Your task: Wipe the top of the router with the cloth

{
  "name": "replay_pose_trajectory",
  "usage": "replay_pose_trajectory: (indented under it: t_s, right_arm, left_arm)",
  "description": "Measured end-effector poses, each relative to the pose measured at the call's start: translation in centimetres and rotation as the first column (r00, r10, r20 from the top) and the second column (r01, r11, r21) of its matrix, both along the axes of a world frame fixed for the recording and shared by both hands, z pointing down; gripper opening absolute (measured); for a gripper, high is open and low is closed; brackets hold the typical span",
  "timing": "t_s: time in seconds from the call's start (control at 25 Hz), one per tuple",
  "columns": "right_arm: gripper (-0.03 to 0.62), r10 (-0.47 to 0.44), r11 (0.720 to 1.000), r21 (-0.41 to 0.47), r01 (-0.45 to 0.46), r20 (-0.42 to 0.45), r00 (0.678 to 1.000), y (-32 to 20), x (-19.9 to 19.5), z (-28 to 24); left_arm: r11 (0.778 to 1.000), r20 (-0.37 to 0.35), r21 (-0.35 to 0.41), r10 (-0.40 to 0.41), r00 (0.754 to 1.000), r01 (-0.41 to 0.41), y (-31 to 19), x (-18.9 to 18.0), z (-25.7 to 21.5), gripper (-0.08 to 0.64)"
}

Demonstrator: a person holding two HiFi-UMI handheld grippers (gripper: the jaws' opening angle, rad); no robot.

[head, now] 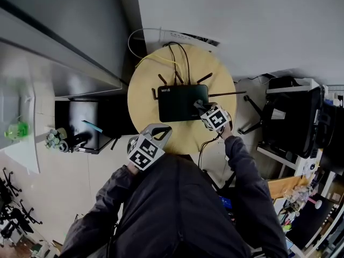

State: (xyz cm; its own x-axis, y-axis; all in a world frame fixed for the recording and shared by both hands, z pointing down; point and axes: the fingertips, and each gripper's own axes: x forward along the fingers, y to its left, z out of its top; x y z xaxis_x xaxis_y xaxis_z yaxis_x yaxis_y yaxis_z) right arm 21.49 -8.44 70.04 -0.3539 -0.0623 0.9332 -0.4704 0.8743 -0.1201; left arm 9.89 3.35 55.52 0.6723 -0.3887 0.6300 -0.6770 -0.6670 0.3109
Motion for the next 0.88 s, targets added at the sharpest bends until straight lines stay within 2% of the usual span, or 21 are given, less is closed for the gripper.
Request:
replay_pose_trajectory:
  t_s: [0.28,0.48,0.88]
  right_arm:
    - [0.044,0.036,0.999,-0.018,-0.036,0.019,0.999,2.8,0.8,-0.1]
    - [0.046,0.018,0.999,-0.035,-0.018,0.015,1.0,2.8,0.8,0.0]
    - [0.045,0.132,0.988,0.075,-0.132,0.006,0.991,-7.2,2.2,-1.3]
  left_arm:
    - [0.999,-0.003,0.006,0.037,0.999,-0.037,0.3,0.6,-0.2,0.0]
    - [0.999,-0.002,0.005,0.043,0.999,-0.043,0.3,0.8,-0.1,0.0]
    - [1.0,0.012,-0.006,-0.003,1.0,0.004,0.0,0.2,0.0,0.0]
